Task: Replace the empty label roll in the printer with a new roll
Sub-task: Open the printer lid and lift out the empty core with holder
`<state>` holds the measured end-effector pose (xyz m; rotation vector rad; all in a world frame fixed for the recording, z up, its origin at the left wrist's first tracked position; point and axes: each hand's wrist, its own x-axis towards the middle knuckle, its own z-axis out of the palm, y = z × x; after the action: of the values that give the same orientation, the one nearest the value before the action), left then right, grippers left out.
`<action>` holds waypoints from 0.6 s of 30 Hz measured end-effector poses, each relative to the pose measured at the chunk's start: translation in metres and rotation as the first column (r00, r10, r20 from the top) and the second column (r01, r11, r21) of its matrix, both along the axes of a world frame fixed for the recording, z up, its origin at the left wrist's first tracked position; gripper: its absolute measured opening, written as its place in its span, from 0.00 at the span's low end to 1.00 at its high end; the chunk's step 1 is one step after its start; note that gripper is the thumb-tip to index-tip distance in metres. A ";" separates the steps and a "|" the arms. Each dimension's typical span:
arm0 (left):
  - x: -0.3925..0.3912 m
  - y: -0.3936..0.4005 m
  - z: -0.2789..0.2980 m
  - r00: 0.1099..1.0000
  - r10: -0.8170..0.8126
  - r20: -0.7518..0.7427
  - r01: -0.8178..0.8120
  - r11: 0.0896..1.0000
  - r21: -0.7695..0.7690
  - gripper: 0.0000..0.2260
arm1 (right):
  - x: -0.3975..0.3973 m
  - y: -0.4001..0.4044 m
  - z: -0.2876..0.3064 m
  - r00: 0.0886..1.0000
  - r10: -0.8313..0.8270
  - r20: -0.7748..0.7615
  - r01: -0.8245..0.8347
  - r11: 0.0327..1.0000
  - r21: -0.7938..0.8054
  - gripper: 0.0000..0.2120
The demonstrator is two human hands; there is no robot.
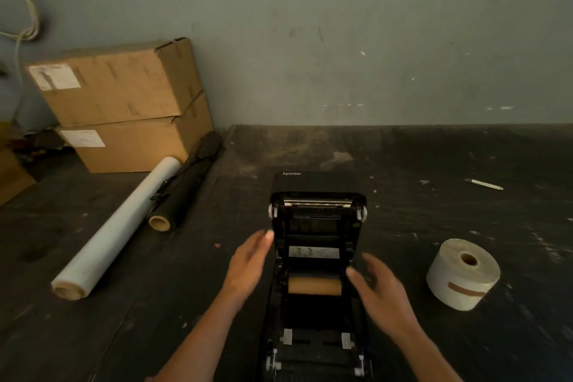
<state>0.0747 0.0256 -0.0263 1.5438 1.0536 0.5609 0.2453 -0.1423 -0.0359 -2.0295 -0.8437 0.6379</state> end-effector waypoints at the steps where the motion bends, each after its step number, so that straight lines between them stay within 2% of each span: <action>1: -0.005 -0.004 -0.006 1.000 0.002 -0.030 0.001 0.997 0.080 0.25 | -0.004 -0.005 -0.009 0.999 0.026 0.020 -0.025 0.999 -0.042 0.29; 3: -0.008 -0.010 -0.016 0.993 -0.067 -0.102 0.088 0.971 0.224 0.19 | -0.008 -0.009 -0.023 0.997 0.063 0.052 -0.056 0.992 -0.117 0.29; 5: -0.008 -0.012 -0.026 0.956 -0.168 -0.242 0.245 0.908 0.340 0.19 | -0.009 -0.008 -0.032 0.993 0.087 0.086 -0.071 0.983 -0.170 0.28; 8: -0.004 -0.015 -0.044 0.889 -0.228 -0.397 0.397 0.816 0.420 0.18 | -0.009 -0.003 -0.036 0.980 0.129 0.149 -0.099 0.976 -0.192 0.26; 18: 0.003 -0.029 -0.053 0.929 -0.117 -0.352 0.304 0.784 0.541 0.12 | -0.011 0.004 -0.028 0.954 0.157 0.254 -0.108 0.974 -0.198 0.20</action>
<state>0.0778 -0.0029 -0.0789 2.3333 0.9501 0.5288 0.2342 -0.1386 -0.0641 -2.2739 -1.1243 0.5367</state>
